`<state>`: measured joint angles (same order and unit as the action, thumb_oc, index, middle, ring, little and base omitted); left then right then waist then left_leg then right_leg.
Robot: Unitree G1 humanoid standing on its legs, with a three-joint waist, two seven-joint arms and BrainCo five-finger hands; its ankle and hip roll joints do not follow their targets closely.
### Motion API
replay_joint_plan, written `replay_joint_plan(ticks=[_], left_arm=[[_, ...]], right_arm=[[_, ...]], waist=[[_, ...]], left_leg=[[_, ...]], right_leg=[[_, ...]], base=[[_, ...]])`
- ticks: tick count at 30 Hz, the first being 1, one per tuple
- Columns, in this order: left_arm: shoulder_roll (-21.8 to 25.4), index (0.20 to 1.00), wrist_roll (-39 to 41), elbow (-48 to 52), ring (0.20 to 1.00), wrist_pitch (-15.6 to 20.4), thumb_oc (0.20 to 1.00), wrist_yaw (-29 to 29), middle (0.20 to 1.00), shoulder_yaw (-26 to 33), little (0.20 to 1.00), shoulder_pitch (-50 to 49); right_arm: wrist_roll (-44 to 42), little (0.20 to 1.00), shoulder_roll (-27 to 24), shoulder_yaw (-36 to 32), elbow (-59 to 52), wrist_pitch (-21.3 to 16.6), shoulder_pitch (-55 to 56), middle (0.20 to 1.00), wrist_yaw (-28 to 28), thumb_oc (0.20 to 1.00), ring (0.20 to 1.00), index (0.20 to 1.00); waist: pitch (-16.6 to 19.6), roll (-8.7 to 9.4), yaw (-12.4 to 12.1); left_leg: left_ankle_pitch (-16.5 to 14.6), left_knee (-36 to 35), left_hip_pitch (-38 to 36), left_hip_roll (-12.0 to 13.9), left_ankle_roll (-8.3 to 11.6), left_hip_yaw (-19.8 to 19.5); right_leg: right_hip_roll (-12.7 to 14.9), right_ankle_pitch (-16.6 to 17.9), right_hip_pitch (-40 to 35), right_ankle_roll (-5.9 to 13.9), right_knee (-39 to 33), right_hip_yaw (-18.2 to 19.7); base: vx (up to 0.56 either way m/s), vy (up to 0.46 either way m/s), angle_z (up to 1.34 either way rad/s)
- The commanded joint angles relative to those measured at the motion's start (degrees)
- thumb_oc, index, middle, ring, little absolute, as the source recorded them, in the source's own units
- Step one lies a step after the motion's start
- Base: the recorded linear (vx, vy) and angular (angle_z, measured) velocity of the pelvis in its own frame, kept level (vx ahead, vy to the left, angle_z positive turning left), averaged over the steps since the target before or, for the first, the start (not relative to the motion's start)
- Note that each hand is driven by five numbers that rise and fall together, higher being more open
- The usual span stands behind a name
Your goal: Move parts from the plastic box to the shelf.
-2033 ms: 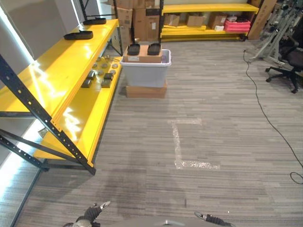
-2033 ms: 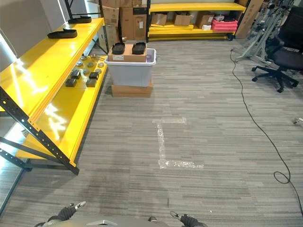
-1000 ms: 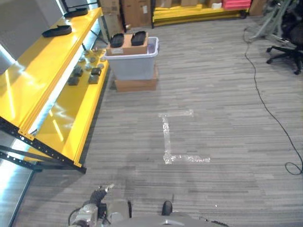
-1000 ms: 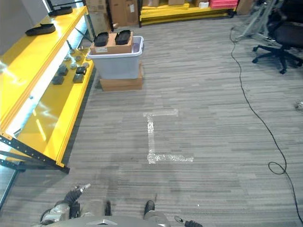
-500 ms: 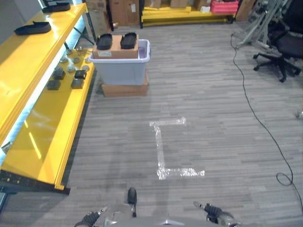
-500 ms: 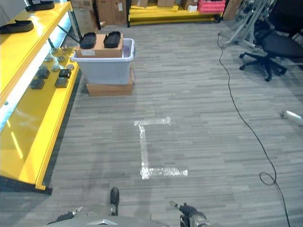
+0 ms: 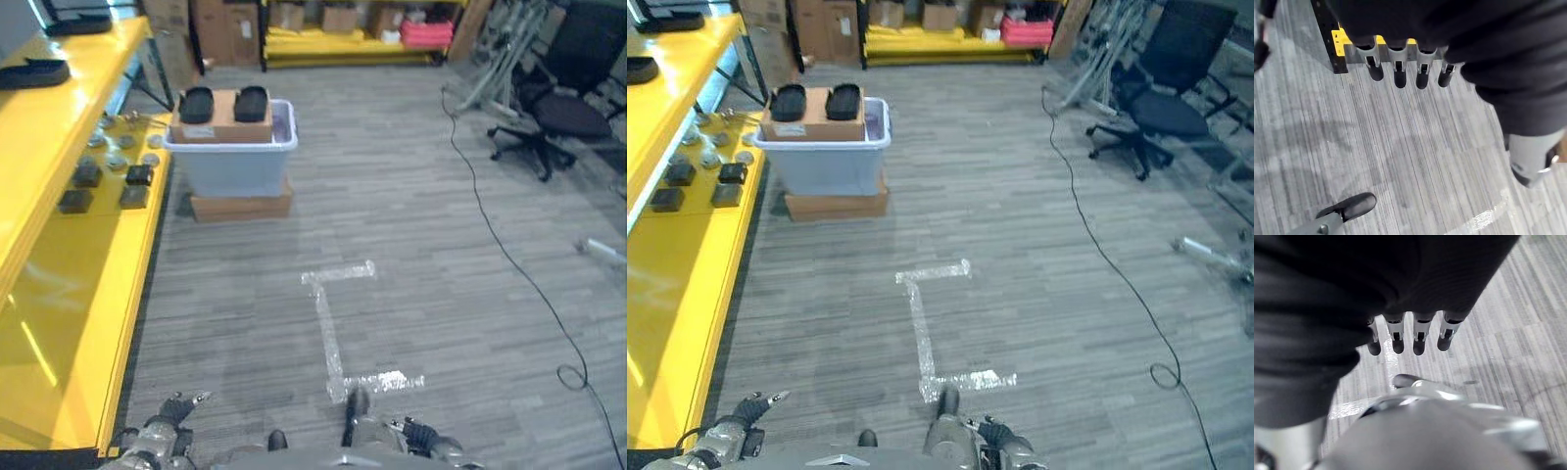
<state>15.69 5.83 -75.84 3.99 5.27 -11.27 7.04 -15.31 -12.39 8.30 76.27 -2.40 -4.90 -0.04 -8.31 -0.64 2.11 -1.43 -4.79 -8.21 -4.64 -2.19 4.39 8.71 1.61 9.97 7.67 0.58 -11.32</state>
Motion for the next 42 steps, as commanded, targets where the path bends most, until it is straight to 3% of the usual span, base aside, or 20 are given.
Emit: replay_joint_plan(ticks=[1,3,4,5,7,9,10,15,18,20,22,24,27,31,33,35,38,39,40,42], left_arm=[[0.3,1.0,-1.3,-0.3,1.0,0.8,1.0,1.1,1.0,1.2,1.0,1.6],[0.0,1.0,-1.1,-0.1,1.0,0.8,1.0,1.2,1.0,1.0,1.0,1.4],[-1.1,1.0,-1.2,0.9,1.0,1.2,1.0,1.4,1.0,0.2,1.0,1.2],[-1.7,1.0,-2.3,3.7,1.0,2.0,1.0,2.0,1.0,-1.9,1.0,1.6],[-1.8,1.0,-3.9,4.9,1.0,2.3,1.0,2.6,1.0,-3.8,1.0,2.3],[-1.6,1.0,-4.2,5.6,1.0,2.4,1.0,2.8,1.0,-4.2,1.0,2.5],[-1.6,1.0,-4.7,6.4,1.0,2.7,1.0,3.3,1.0,-4.5,1.0,2.2],[-1.2,1.0,-6.9,3.3,1.0,2.2,1.0,3.8,1.0,-4.3,1.0,0.4],[-0.3,1.0,-6.7,0.2,1.0,1.3,1.0,5.2,1.0,-0.6,1.0,-1.9],[0.3,1.0,-7.3,-1.3,1.0,0.9,1.0,5.4,1.0,0.4,1.0,-2.3],[0.9,1.0,-7.3,-2.1,1.0,0.4,1.0,5.2,1.0,1.4,1.0,-2.9],[1.6,1.0,-6.9,-1.3,1.0,0.4,1.0,4.8,1.0,1.5,1.0,-2.3],[1.9,1.0,-6.3,-0.2,1.0,0.2,1.0,4.6,1.0,1.1,1.0,-1.3],[2.0,1.0,-5.2,2.0,1.0,0.8,1.0,4.6,1.0,-0.8,1.0,1.7],[1.9,1.0,-5.3,3.3,1.0,1.5,1.0,4.7,1.0,-2.1,1.0,3.5],[1.2,1.0,-5.4,3.4,1.0,1.6,1.0,4.7,1.0,-2.5,1.0,3.9],[0.0,1.0,-5.3,2.5,1.0,1.5,1.0,4.5,1.0,-2.5,1.0,3.0],[-1.1,1.0,-4.4,2.3,1.0,1.5,1.0,4.0,1.0,-2.5,1.0,2.2],[-1.2,1.0,-4.4,2.3,1.0,1.5,1.0,4.0,1.0,-2.5,1.0,2.2],[-2.6,1.0,-3.5,2.4,1.0,1.5,1.0,3.7,1.0,-2.6,1.0,1.6]], right_arm=[[2.5,1.0,-2.4,1.2,3.8,0.7,-1.3,1.0,-0.3,1.0,1.0,1.0],[2.4,1.0,-2.5,1.1,4.2,0.6,-1.1,1.0,-0.7,1.0,1.0,1.0],[2.8,1.0,-3.0,0.9,5.4,0.7,-0.7,1.0,-0.7,1.0,1.0,1.0],[1.9,1.0,-4.2,0.5,5.0,0.3,-1.1,1.0,-1.3,1.0,1.0,1.0],[1.3,1.0,-5.7,0.5,4.0,0.0,-2.0,1.0,-1.7,1.0,1.0,1.0],[1.3,1.0,-6.2,0.6,3.9,0.0,-2.4,1.0,-1.8,1.0,1.0,1.0],[1.6,1.0,-8.3,0.4,3.9,-0.2,-3.6,1.0,-2.7,1.0,1.0,1.0],[1.5,1.0,-9.7,0.5,2.0,-1.2,-4.9,1.0,-3.5,1.0,1.0,1.0],[2.6,1.0,-8.3,0.7,2.3,-1.2,-4.5,1.0,-3.0,1.0,1.0,1.0],[3.2,1.0,-7.2,0.4,2.9,-1.1,-3.4,1.0,-3.2,1.0,1.0,1.0],[2.5,1.0,-5.9,-1.3,4.2,-0.8,-1.7,1.0,-3.0,1.0,1.0,1.0],[2.1,1.0,-4.4,-1.4,4.0,-0.5,-0.1,1.0,-2.0,1.0,1.0,1.0],[3.1,1.0,-4.2,-0.6,3.6,-0.2,0.0,1.0,-2.1,1.0,1.0,1.0],[3.0,1.0,-2.5,0.6,3.0,0.2,0.9,1.0,-1.7,1.0,1.0,1.0],[2.8,1.0,-2.6,1.1,2.5,0.1,0.8,1.0,-2.0,1.0,1.0,1.0],[2.6,1.0,-2.7,1.0,2.4,0.1,0.4,1.0,-2.1,1.0,1.0,1.0],[2.3,1.0,-3.0,1.1,2.6,-0.1,0.1,1.0,-2.2,1.0,1.0,1.0],[2.1,1.0,-3.7,1.0,3.0,-0.2,0.1,1.0,-2.3,1.0,1.0,1.0],[2.1,1.0,-3.7,1.0,3.0,-0.2,0.1,1.0,-2.3,1.0,1.0,1.0],[2.1,1.0,-5.2,1.5,2.1,-0.5,-0.9,1.0,-2.4,1.0,1.0,1.0]], waist=[[-1.2,0.49,0.2],[-0.7,0.65,0.3],[-0.4,0.23,0.6],[-1.5,1.04,0.0],[-2.9,2.16,-0.6],[-3.3,2.47,-1.0],[-3.4,2.16,-2.6],[-2.9,0.71,-5.1],[-1.6,0.9,-6.9],[-0.9,1.79,-7.1],[-0.6,2.53,-6.5],[-1.7,2.31,-5.0],[-3.1,0.56,-3.8],[-3.8,0.91,-1.9],[-3.6,1.37,-0.1],[-3.1,1.15,0.3],[-1.5,1.23,0.5],[-1.1,1.13,0.5],[-1.1,1.05,0.6],[-2.4,1.37,0.0]], left_leg=[[-3.6,0.8,-4.2,5.7,3.54,-0.7],[-4.4,2.2,-4.6,6.4,3.75,-0.7],[-1.9,10.3,-2.7,7.9,5.78,-1.4],[2.0,22.8,3.4,6.8,7.13,-3.0],[4.3,28.7,7.5,6.6,8.2,-1.5],[4.1,28.0,9.3,7.0,8.22,-0.4],[2.4,16.2,12.4,7.3,6.83,1.9],[10.2,0.5,17.4,7.6,7.87,0.5],[11.1,2.5,15.8,8.1,6.92,1.9],[9.6,3.8,14.8,7.2,5.16,1.9],[6.9,4.4,12.1,5.7,3.0,2.4],[5.3,4.6,9.2,4.6,1.15,2.4],[4.1,4.5,7.0,5.1,0.08,2.0],[1.2,3.2,2.1,4.4,1.11,0.7],[-0.2,1.2,-0.8,4.5,2.43,-0.7],[-0.8,0.2,-2.5,5.2,3.23,-0.9],[-2.9,1.9,-3.9,6.6,4.38,-0.9],[-2.1,9.5,-2.1,7.4,5.7,-1.8],[-2.4,9.9,-1.9,7.5,5.74,-2.0],[1.0,23.2,4.0,7.0,7.56,-2.2]], right_leg=[[-0.5,6.1,-4.1,1.63,0.7,0.5],[-0.7,5.6,-4.7,0.98,1.3,0.0],[-1.8,4.4,-7.1,-0.93,0.7,-1.8],[-1.6,4.2,-10.3,-2.19,-1.3,-3.3],[-1.2,3.7,-12.8,-3.01,-3.0,-4.6],[-1.1,3.3,-13.9,-3.09,-3.8,-4.8],[-1.1,2.0,-16.0,-2.07,-5.5,-5.7],[-3.0,-1.3,-19.1,-1.15,-5.6,-4.5],[-3.3,-4.4,-22.9,-0.97,-4.3,-4.0],[-2.2,-5.3,-22.4,-0.7,2.5,-3.3],[-0.3,-2.3,-19.2,1.22,13.2,-2.0],[1.9,6.3,-14.7,3.44,25.0,-0.2],[2.1,7.3,-9.0,2.84,33.1,0.4],[3.2,3.1,-5.1,1.13,16.6,-5.2],[0.6,5.3,-4.1,1.66,3.7,-2.7],[0.6,7.1,-3.6,2.27,0.7,-2.0],[-0.3,6.2,-5.6,0.91,0.9,-2.2],[-1.5,4.7,-7.6,-0.81,0.3,-2.6],[-1.5,4.7,-7.6,-0.84,0.3,-2.8],[-1.2,3.8,-10.2,-2.07,-0.7,-3.9]], base=[[0.25,-0.149,0.37],[0.35,-0.25,0.63],[0.48,-0.435,0.82],[0.43,-0.426,0.76],[0.26,-0.263,0.51],[0.26,-0.107,0.16],[0.4,-0.035,0.04],[0.37,0.029,-0.07],[0.51,0.165,-0.65],[0.34,0.197,-0.21],[0.32,0.248,-0.05],[0.24,0.266,0.03],[0.19,0.164,0.34],[0.42,-0.003,0.12],[0.45,-0.173,0.32],[0.39,-0.183,0.28],[0.44,-0.283,0.38],[0.19,-0.155,0.13],[0.26,-0.243,0.16],[0.15,-0.233,0.22]])
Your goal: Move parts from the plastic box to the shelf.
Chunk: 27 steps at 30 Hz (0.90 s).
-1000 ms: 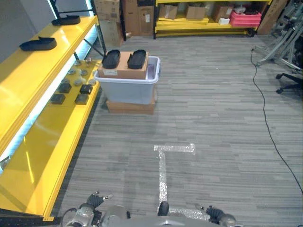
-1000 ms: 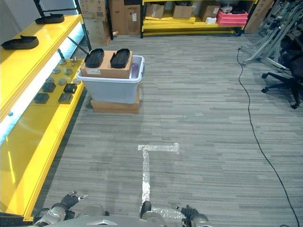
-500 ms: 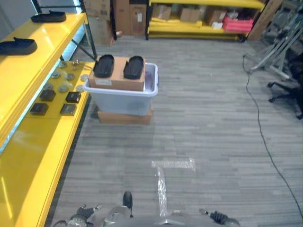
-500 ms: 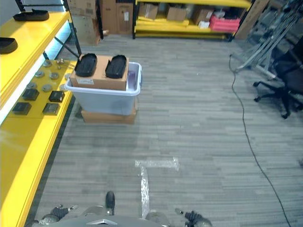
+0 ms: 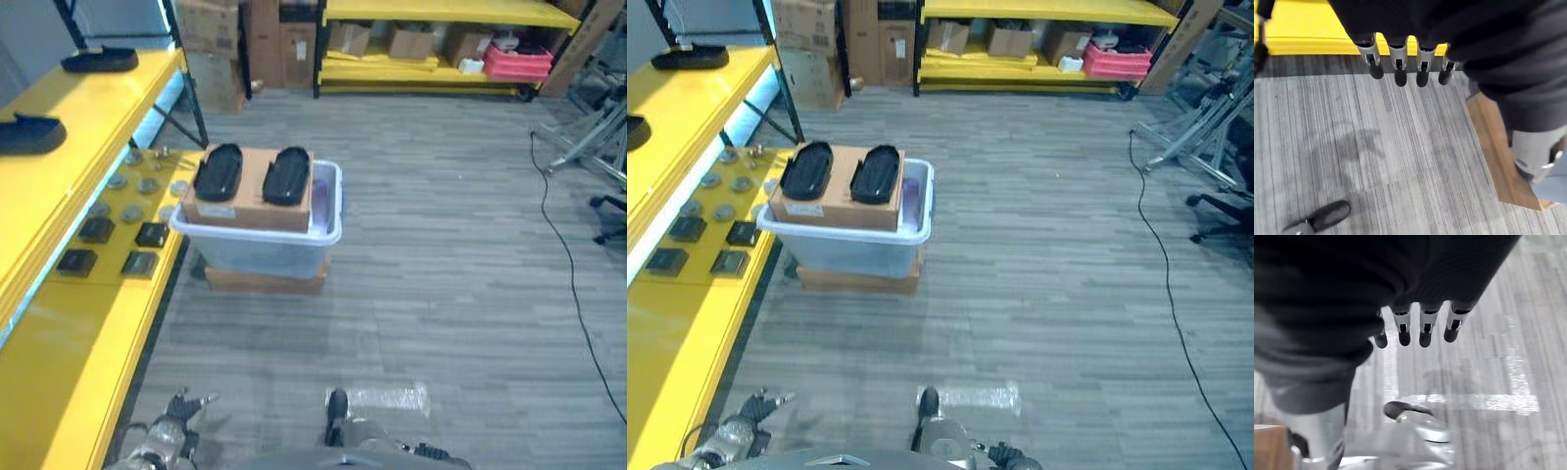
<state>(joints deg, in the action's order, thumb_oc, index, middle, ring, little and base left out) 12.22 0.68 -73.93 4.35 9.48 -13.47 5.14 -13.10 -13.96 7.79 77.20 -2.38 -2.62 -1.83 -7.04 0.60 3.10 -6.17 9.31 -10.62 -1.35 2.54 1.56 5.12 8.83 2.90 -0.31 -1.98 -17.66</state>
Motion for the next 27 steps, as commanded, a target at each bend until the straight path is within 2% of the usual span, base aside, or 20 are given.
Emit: replay_joint_plan(ticks=[1,2,3,8,9,10,13,16,17,18,19,20,21,22,23,24,25,26,27], left_arm=[[0.5,1.0,1.3,0.3,1.0,1.1,1.0,-0.7,1.0,-1.3,1.0,4.1],[0.5,1.0,1.4,0.7,1.0,1.0,1.0,-0.7,1.0,-1.5,1.0,4.2],[0.3,1.0,1.3,0.9,1.0,1.0,1.0,-0.8,1.0,-1.7,1.0,3.8],[0.3,1.0,1.3,0.9,1.0,1.0,1.0,-0.8,1.0,-1.7,1.0,3.8],[0.4,1.0,0.6,0.4,1.0,1.0,1.0,-0.8,1.0,-2.0,1.0,3.1],[0.9,1.0,-0.5,-0.8,1.0,0.9,1.0,-0.5,1.0,-1.6,1.0,1.6],[1.4,1.0,-0.7,-1.5,1.0,0.8,1.0,-0.6,1.0,-0.8,1.0,0.7],[2.8,1.0,0.2,-3.4,1.0,0.6,1.0,-1.0,1.0,2.3,1.0,-0.7],[3.6,1.0,2.1,-3.9,1.0,0.5,1.0,-1.0,1.0,4.8,1.0,-1.3],[4.1,1.0,3.4,-3.7,1.0,0.6,1.0,-0.7,1.0,6.1,1.0,-1.4],[4.5,1.0,4.5,-3.1,1.0,0.8,1.0,-0.2,1.0,6.9,1.0,-1.4],[4.5,1.0,4.5,-3.1,1.0,0.8,1.0,-0.2,1.0,6.9,1.0,-1.4],[4.7,1.0,4.9,-2.1,1.0,1.0,1.0,0.3,1.0,7.2,1.0,-1.4],[4.8,1.0,5.1,-0.7,1.0,1.5,1.0,1.2,1.0,7.3,1.0,-1.3],[4.9,1.0,5.3,0.9,1.0,2.4,1.0,2.2,1.0,6.8,1.0,-1.0],[4.9,1.0,5.3,0.9,1.0,2.4,1.0,2.2,1.0,6.8,1.0,-1.1],[5.2,1.0,7.1,2.0,1.0,3.0,1.0,3.2,1.0,7.3,1.0,-0.1],[5.2,1.0,7.1,2.0,1.0,3.0,1.0,3.2,1.0,7.2,1.0,-0.1],[4.8,1.0,6.9,2.2,1.0,3.2,1.0,3.7,1.0,7.3,1.0,-0.1]], right_arm=[[1.0,1.0,-4.4,3.3,0.6,-0.4,-4.2,1.0,-0.4,1.0,1.0,1.0],[1.6,1.0,-5.0,3.5,0.6,-0.3,-4.8,1.0,-0.8,1.0,1.0,1.0],[1.8,1.0,-5.5,3.5,0.7,-0.1,-5.1,1.0,-1.0,1.0,1.0,1.0],[1.8,1.0,-5.5,3.5,0.7,-0.1,-5.1,1.0,-1.0,1.0,1.0,1.0],[1.9,1.0,-5.9,3.3,0.8,-0.2,-5.1,1.0,-1.2,1.0,1.0,1.0],[2.1,1.0,-7.0,2.8,0.3,-0.7,-5.1,1.0,-1.8,1.0,1.0,1.0],[1.9,1.0,-7.4,2.0,1.1,-0.6,-5.4,1.0,-1.7,1.0,1.0,1.0],[2.5,1.0,-6.3,1.6,1.1,-0.8,-4.3,1.0,-1.0,1.0,1.0,1.0],[-0.2,1.0,-5.5,-0.2,-3.4,-1.8,-3.6,1.0,-1.3,1.0,1.0,1.0],[-2.0,1.0,-5.1,-1.2,-6.5,-2.7,-3.7,1.0,-1.9,1.0,1.0,1.0],[-3.3,1.0,-5.1,-2.1,-10.9,-3.8,-3.8,1.0,-2.8,1.0,1.0,1.0],[-3.3,1.0,-5.0,-2.1,-11.0,-3.8,-3.7,1.0,-2.8,1.0,1.0,1.0],[-2.8,1.0,-5.3,-2.2,-15.7,-4.4,-3.3,1.0,-3.7,1.0,1.0,1.0],[-0.9,1.0,-6.2,-3.3,-24.4,-5.9,-2.8,1.0,-7.4,1.0,1.0,1.0],[-0.4,1.0,-6.8,-3.9,-28.1,-6.6,-2.1,1.0,-8.0,1.0,1.0,1.0],[-0.3,1.0,-6.8,-3.9,-28.2,-6.5,-2.0,1.0,-8.0,1.0,1.0,1.0],[-0.3,1.0,-7.3,-4.9,-33.3,-7.4,-1.8,1.0,-9.7,1.0,1.0,1.0],[-0.3,1.0,-7.3,-4.9,-33.4,-7.3,-1.7,1.0,-9.7,1.0,1.0,1.0],[0.5,1.0,-7.2,-5.5,-38.7,-8.1,0.0,1.0,-11.0,1.0,1.0,1.0]], waist=[[-5.4,0.97,-1.8],[-5.9,1.42,-2.4],[-6.0,1.37,-3.0],[-6.1,1.36,-3.0],[-5.9,0.84,-3.7],[-5.3,-0.87,-5.0],[-4.6,-1.74,-5.8],[-2.5,-1.34,-6.4],[-2.4,-0.54,-6.2],[-2.9,-0.61,-5.6],[-3.6,-0.89,-4.7],[-3.6,-0.8,-4.9],[-4.8,-1.2,-4.1],[-5.8,-1.76,-3.0],[-5.9,-1.71,-2.7],[-6.0,-1.76,-2.6],[-6.1,-1.51,-2.2],[-6.3,-1.57,-2.1],[-6.2,-0.85,-1.9]], left_leg=[[8.1,17.8,11.0,3.1,4.25,0.2],[8.9,17.3,13.0,3.6,4.17,1.2],[8.4,13.5,15.1,4.5,3.63,2.6],[8.4,13.5,15.0,4.5,3.64,2.6],[7.4,5.2,15.4,5.2,2.7,4.0],[15.0,-11.4,16.5,7.2,3.5,5.1],[16.7,-12.5,16.5,8.0,4.4,4.7],[14.4,-10.4,15.0,7.0,2.59,5.5],[12.4,-9.6,13.6,5.8,0.79,6.5],[11.2,-9.3,12.8,5.4,-0.2,7.1],[10.5,-8.9,12.3,5.5,-0.88,7.7],[10.5,-8.9,12.3,5.4,-0.93,7.9],[10.2,-8.4,11.9,5.6,-1.3,8.0],[9.0,-8.0,11.0,5.5,-1.61,8.0],[8.5,-9.0,9.9,5.2,-1.04,7.4],[8.4,-9.0,9.8,5.3,-1.01,7.3],[8.1,-10.3,9.0,5.3,-0.14,6.2],[8.1,-10.3,8.7,5.4,-0.11,6.1],[8.2,-10.9,8.4,5.7,0.18,6.0]], right_leg=[[2.4,-4.5,-5.6,4.62,1.1,1.9],[2.6,-5.1,-6.6,4.43,0.9,1.3],[2.8,-5.9,-7.6,4.49,0.7,0.7],[2.8,-5.9,-7.7,4.49,0.7,0.7],[2.3,-7.0,-9.3,4.93,0.0,0.5],[1.0,-8.6,-12.2,6.07,-1.3,0.1],[1.0,-9.7,-14.3,6.67,-1.9,0.8],[2.7,-11.6,-15.7,7.6,1.6,1.0],[4.7,-10.9,-13.7,8.86,10.0,2.4],[5.6,-9.1,-10.5,9.66,15.5,3.9],[6.6,-6.4,-7.8,10.61,19.7,4.5],[6.7,-6.6,-7.6,10.67,20.0,4.7],[6.4,-5.4,-4.7,11.11,23.5,6.3],[6.0,-5.8,-1.8,10.73,22.8,8.1],[6.2,-6.9,-2.0,10.05,14.8,8.0],[6.1,-6.8,-2.4,10.04,14.6,7.9],[7.7,-4.3,-0.5,10.3,5.8,8.1],[7.6,-4.1,-1.0,10.3,5.4,7.9],[7.4,-3.5,-1.6,10.93,5.0,8.1]], base=[[0.21,-0.288,0.08],[0.27,-0.25,-0.13],[0.18,-0.104,-0.02],[0.06,-0.009,-0.01],[0.65,0.071,-0.16],[0.76,0.111,0.07],[0.41,0.149,0.24],[0.41,0.267,-0.55],[0.31,0.331,-0.13],[0.26,0.36,0.05],[0.09,0.196,-0.02],[0.05,0.153,-0.12],[0.12,0.146,-0.29],[0.25,0.115,-0.14],[0.25,0.056,-0.1],[0.28,-0.133,-0.01],[0.15,-0.108,0.0],[0.22,-0.205,0.2],[0.12,-0.149,0.41]])
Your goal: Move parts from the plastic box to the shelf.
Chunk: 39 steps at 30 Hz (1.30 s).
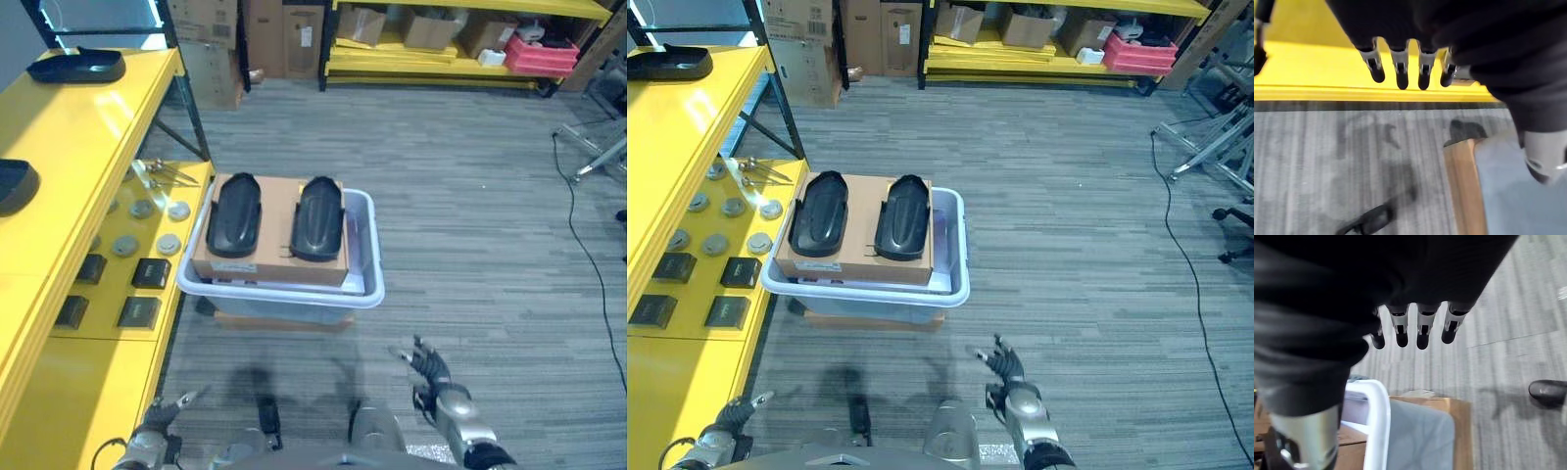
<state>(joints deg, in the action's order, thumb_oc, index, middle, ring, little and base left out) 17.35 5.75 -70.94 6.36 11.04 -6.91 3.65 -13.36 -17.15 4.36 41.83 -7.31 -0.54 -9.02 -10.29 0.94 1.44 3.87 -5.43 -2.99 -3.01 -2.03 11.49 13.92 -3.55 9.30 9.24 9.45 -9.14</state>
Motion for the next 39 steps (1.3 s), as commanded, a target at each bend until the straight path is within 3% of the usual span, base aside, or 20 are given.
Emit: replay_joint_plan(ticks=[1,7,9,15,19,28,34,39], left_arm=[[-0.9,1.0,1.0,-0.9,1.0,0.9,1.0,2.2,1.0,0.0,1.0,1.6],[-5.0,1.0,-1.0,-1.2,1.0,1.1,1.0,2.6,1.0,-3.6,1.0,1.1],[-6.7,1.0,-3.9,-0.5,1.0,1.2,1.0,3.1,1.0,-8.0,1.0,1.8],[-6.3,1.0,-3.2,-0.1,1.0,1.5,1.0,5.1,1.0,-10.3,1.0,3.5],[-6.2,1.0,2.0,-0.9,1.0,1.8,1.0,6.5,1.0,-9.1,1.0,4.4],[-7.0,1.0,1.7,-0.7,1.0,1.7,1.0,6.2,1.0,-13.0,1.0,5.3],[-6.5,1.0,1.8,0.4,1.0,2.5,1.0,7.5,1.0,-12.7,1.0,6.5],[-5.8,1.0,2.2,0.6,1.0,2.7,1.0,8.3,1.0,-11.7,1.0,6.5]], right_arm=[[0.1,1.0,-3.8,-2.5,-5.0,-3.4,-2.3,1.0,-4.0,1.0,1.0,1.0],[4.5,1.0,-4.8,-3.7,-12.7,-4.2,-2.9,1.0,-8.8,1.0,1.0,1.0],[6.5,1.0,-5.5,-3.1,-14.3,-4.6,-8.2,1.0,-12.7,1.0,1.0,1.0],[9.2,1.0,-8.5,-0.2,-10.1,-3.3,-22.6,1.0,-18.9,1.0,1.0,1.0],[9.2,1.0,-10.8,1.7,-6.1,-1.9,-31.2,1.0,-20.8,1.0,1.0,1.0],[6.7,1.0,-18.6,6.2,3.5,-2.0,-46.0,1.0,-20.5,1.0,1.0,1.0],[10.9,1.0,-21.0,4.4,-4.3,-3.1,-47.7,1.0,-26.2,1.0,1.0,1.0],[10.8,1.0,-21.1,2.8,-7.7,-3.8,-48.2,1.0,-27.1,1.0,1.0,1.0]], waist=[[-2.5,-1.18,-0.2],[-1.6,-2.41,0.1],[-2.5,-3.17,-0.2],[-5.3,-4.21,-2.2],[-6.9,-4.43,-3.9],[-10.3,-4.64,-5.7],[-10.9,-4.89,-6.3],[-10.6,-4.6,-6.9]], left_leg=[[-1.3,3.1,0.6,7.7,5.05,-3.5],[0.5,0.9,1.1,8.5,6.56,-5.1],[0.8,0.9,2.6,8.7,6.93,-5.9],[1.7,0.4,7.0,8.6,7.34,-7.2],[2.5,0.4,11.3,8.6,7.71,-7.7],[3.7,0.4,17.0,7.7,7.91,-9.3],[3.9,0.4,18.1,6.9,7.91,-10.7],[3.7,0.4,17.8,6.5,7.78,-11.4]], right_leg=[[-1.6,8.2,-8.8,1.22,-7.4,-0.7],[-3.3,7.7,-11.5,0.34,-11.7,-4.2],[-3.7,8.0,-11.4,0.26,-13.4,-5.2],[-3.6,9.1,-8.0,0.34,-14.5,-5.0],[-3.2,10.3,-3.8,0.62,-14.5,-5.0],[-2.5,11.8,0.8,1.15,-14.5,-4.9],[-1.9,11.8,0.6,1.49,-14.5,-6.0],[-1.6,11.6,-0.4,1.61,-14.5,-6.9]], base=[[0.12,-0.149,0.46],[0.1,-0.123,0.2],[0.03,-0.052,0.19],[-0.03,0.006,0.01],[-0.08,0.023,0.12],[0.0,0.043,0.07],[0.03,0.017,0.11],[0.03,0.008,0.1]])
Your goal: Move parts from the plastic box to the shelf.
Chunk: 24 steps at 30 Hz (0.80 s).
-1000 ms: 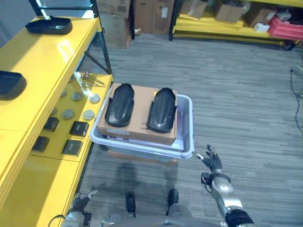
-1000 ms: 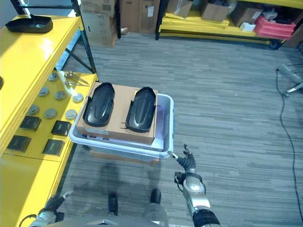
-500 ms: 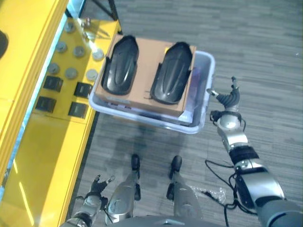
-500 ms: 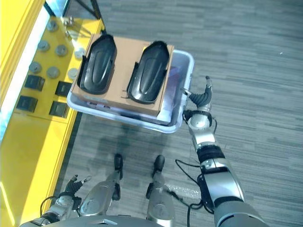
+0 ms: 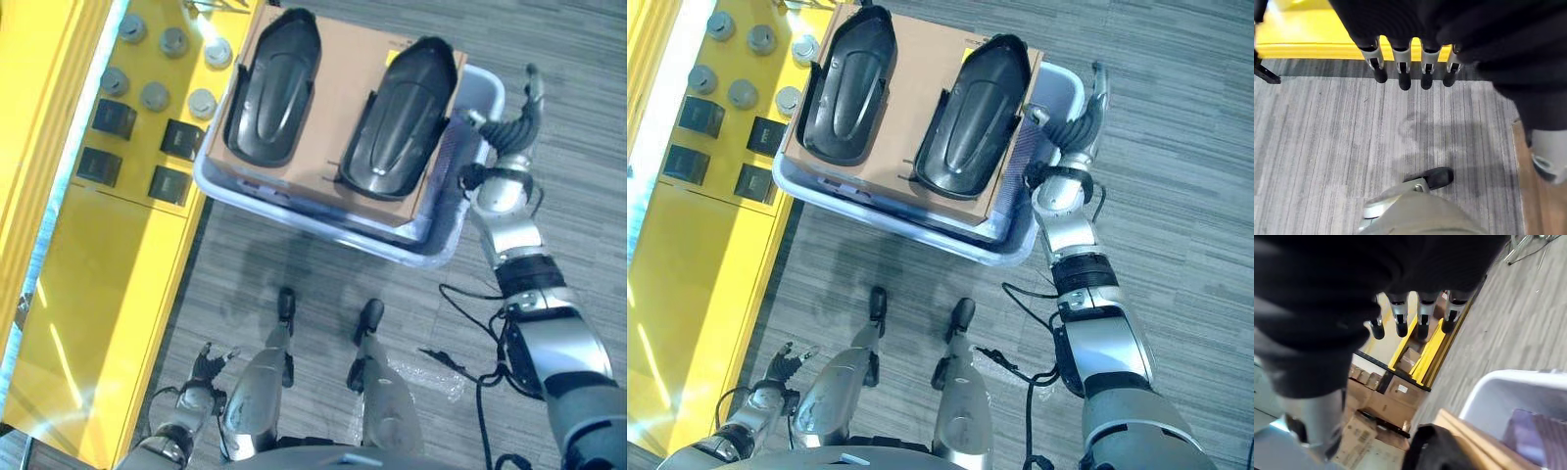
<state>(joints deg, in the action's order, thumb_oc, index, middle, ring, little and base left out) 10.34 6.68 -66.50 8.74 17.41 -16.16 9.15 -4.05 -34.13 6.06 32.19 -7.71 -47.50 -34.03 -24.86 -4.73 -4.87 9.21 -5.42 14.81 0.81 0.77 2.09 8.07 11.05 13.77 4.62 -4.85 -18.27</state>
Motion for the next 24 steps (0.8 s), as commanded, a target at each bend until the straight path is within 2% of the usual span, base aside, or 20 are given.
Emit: replay_joint_plan(ticks=[1,5,12,14,15,16,18,19,24], left_arm=[[1.4,1.0,1.2,-3.8,1.0,0.4,1.0,1.9,1.0,-2.5,1.0,1.0],[1.5,1.0,2.1,-3.7,1.0,0.6,1.0,2.1,1.0,-2.7,1.0,1.5],[0.9,1.0,2.9,-2.3,1.0,0.9,1.0,1.9,1.0,-5.1,1.0,2.5],[0.8,1.0,2.8,-1.9,1.0,1.0,1.0,1.5,1.0,-5.9,1.0,2.7],[0.9,1.0,2.8,-2.0,1.0,1.0,1.0,1.4,1.0,-6.5,1.0,3.3],[0.9,1.0,2.8,-2.0,1.0,1.0,1.0,1.4,1.0,-6.5,1.0,3.3],[0.9,1.0,3.1,-2.0,1.0,1.0,1.0,1.6,1.0,-7.6,1.0,4.3],[0.8,1.0,3.2,-2.0,1.0,1.0,1.0,1.7,1.0,-7.7,1.0,4.6],[1.0,1.0,3.0,-1.3,1.0,0.8,1.0,1.6,1.0,-8.0,1.0,4.5]], right_arm=[[1.5,1.0,-4.2,1.8,2.9,-3.2,-1.9,1.0,-1.8,1.0,1.0,1.0],[1.6,1.0,-3.1,4.7,5.5,-2.5,-5.3,1.0,-1.0,1.0,1.0,1.0],[0.0,1.0,-0.7,9.8,17.0,-0.4,-9.1,1.0,1.9,1.0,1.0,1.0],[-0.5,1.0,-0.1,11.6,23.2,0.6,-9.7,1.0,4.3,1.0,1.0,1.0],[-0.5,1.0,1.2,13.5,30.9,1.8,-10.5,1.0,6.1,1.0,1.0,1.0],[-0.5,1.0,1.2,13.5,30.9,1.8,-10.6,1.0,6.1,1.0,1.0,1.0],[-1.1,1.0,3.7,14.2,40.2,3.7,-11.7,1.0,7.4,1.0,1.0,1.0],[-1.7,0.2,4.3,14.0,41.9,4.0,-11.8,0.2,7.9,0.2,0.2,0.2],[-4.2,0.2,5.9,12.4,46.0,4.5,-10.4,0.2,10.0,0.2,0.2,0.2]], waist=[[4.0,1.05,-0.7],[3.5,1.37,-1.1],[2.4,1.54,-2.0],[2.1,1.46,-2.2],[1.7,1.24,-2.5],[1.7,1.24,-2.5],[1.6,0.72,-3.0],[1.6,0.51,-3.1],[2.3,-0.29,-3.6]], left_leg=[[-1.6,0.4,-0.1,2.6,4.94,-2.1],[-1.4,0.4,0.2,2.5,4.88,-2.1],[-0.7,0.4,1.8,2.5,4.93,-2.7],[-0.6,0.4,2.1,2.4,4.94,-3.1],[-0.4,0.4,2.7,2.2,4.98,-3.5],[-0.4,0.4,2.7,2.2,4.98,-3.5],[-0.1,0.4,3.3,2.0,5.09,-4.0],[-0.1,0.4,3.4,1.8,5.1,-4.2],[-0.2,0.4,3.2,1.4,5.14,-5.4]], right_leg=[[4.3,-3.0,-4.9,6.24,-0.2,2.2],[4.2,-2.8,-4.5,6.26,-0.2,2.2],[4.0,-2.4,-3.3,6.17,-0.2,2.0],[4.0,-2.4,-3.2,6.16,-0.2,1.6],[4.1,-2.3,-3.0,6.18,-0.2,1.3],[4.1,-2.3,-3.0,6.18,-0.2,1.3],[4.3,-2.3,-2.9,6.21,-0.2,1.1],[4.4,-2.4,-2.9,6.25,-0.2,0.7],[5.0,-2.7,-4.1,6.42,-0.2,-0.6]], base=[[0.0,0.006,0.08],[-0.01,0.008,0.04],[0.0,0.0,0.0],[0.0,-0.004,0.07],[-0.01,-0.004,0.15],[0.0,0.002,0.16],[0.0,0.007,0.06],[0.0,0.0,0.0],[0.01,0.003,0.14]])
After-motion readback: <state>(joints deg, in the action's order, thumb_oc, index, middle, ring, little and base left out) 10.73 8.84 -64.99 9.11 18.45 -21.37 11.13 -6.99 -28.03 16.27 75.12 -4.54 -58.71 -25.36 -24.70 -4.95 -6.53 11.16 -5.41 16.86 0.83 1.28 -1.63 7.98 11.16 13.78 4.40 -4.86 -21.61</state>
